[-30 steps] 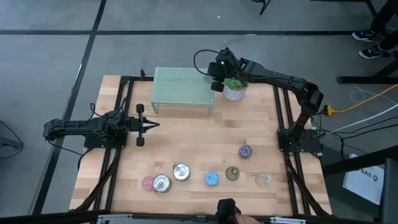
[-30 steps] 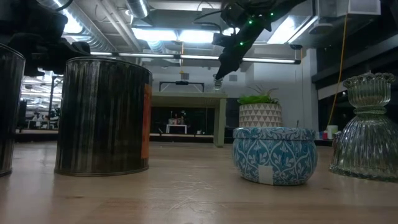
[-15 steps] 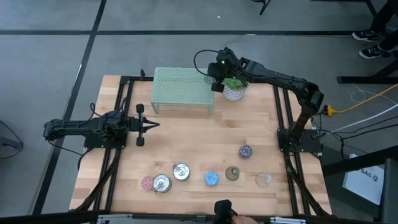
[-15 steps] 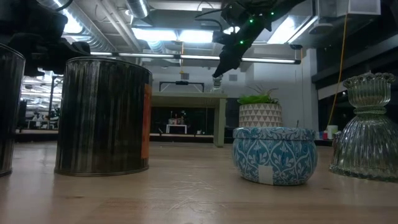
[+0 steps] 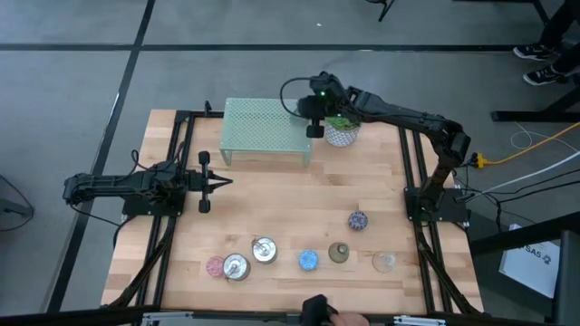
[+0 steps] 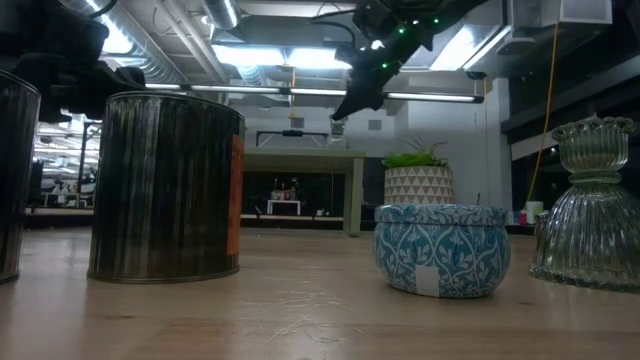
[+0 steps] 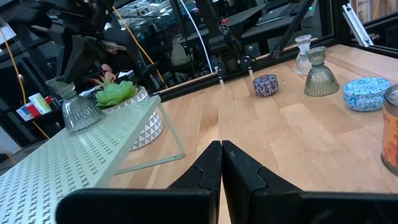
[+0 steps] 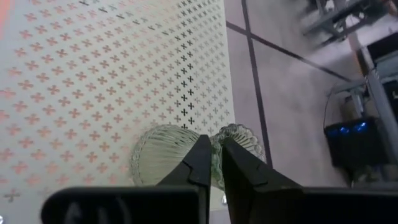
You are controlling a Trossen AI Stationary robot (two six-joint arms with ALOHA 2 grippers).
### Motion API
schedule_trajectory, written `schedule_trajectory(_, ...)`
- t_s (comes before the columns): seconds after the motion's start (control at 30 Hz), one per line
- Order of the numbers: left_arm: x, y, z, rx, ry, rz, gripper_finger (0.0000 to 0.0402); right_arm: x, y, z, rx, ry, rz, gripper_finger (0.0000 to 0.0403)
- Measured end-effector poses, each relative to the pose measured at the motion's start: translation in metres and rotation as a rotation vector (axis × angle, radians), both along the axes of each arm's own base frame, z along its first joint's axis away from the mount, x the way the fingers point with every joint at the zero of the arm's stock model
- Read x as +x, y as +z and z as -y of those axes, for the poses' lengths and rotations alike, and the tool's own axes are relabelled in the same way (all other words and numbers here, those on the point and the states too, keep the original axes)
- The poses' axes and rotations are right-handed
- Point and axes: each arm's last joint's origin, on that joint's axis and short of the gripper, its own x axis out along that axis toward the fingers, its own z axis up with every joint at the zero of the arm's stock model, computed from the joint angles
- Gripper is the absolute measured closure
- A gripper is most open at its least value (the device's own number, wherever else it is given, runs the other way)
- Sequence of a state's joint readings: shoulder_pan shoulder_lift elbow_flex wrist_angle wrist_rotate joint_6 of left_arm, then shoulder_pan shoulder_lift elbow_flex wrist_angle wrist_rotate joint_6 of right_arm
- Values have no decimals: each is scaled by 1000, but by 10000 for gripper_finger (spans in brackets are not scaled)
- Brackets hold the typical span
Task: Pick & Place candle stick holders
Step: Adjust the green glass candle holder on the shelf
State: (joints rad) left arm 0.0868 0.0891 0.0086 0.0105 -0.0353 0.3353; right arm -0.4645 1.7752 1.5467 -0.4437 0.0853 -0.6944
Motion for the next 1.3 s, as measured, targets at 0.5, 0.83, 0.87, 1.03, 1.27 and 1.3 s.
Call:
schedule_trajectory(0.5, 0, 0, 0, 0, -1, 0, 395, 3, 1, 8, -91, 35, 8, 381)
schedule_trajectory(0.83, 0, 0, 0, 0, -1, 0, 395, 7, -9, 14, -118, 6, -29, 381)
schedule_trajectory(0.87, 0, 0, 0, 0, -1, 0, 395, 7, -9, 14, -118, 6, -30, 381)
schedule_trajectory(1.03, 0, 0, 0, 0, -1, 0, 395, 7, -8, 13, -115, 7, -34, 378)
schedule_trajectory(1.27, 0, 0, 0, 0, -1, 0, 396, 6, -9, 13, -117, -1, -35, 378)
schedule_trajectory(1.3, 0, 0, 0, 0, -1, 0, 396, 6, -9, 13, -115, -7, -34, 377)
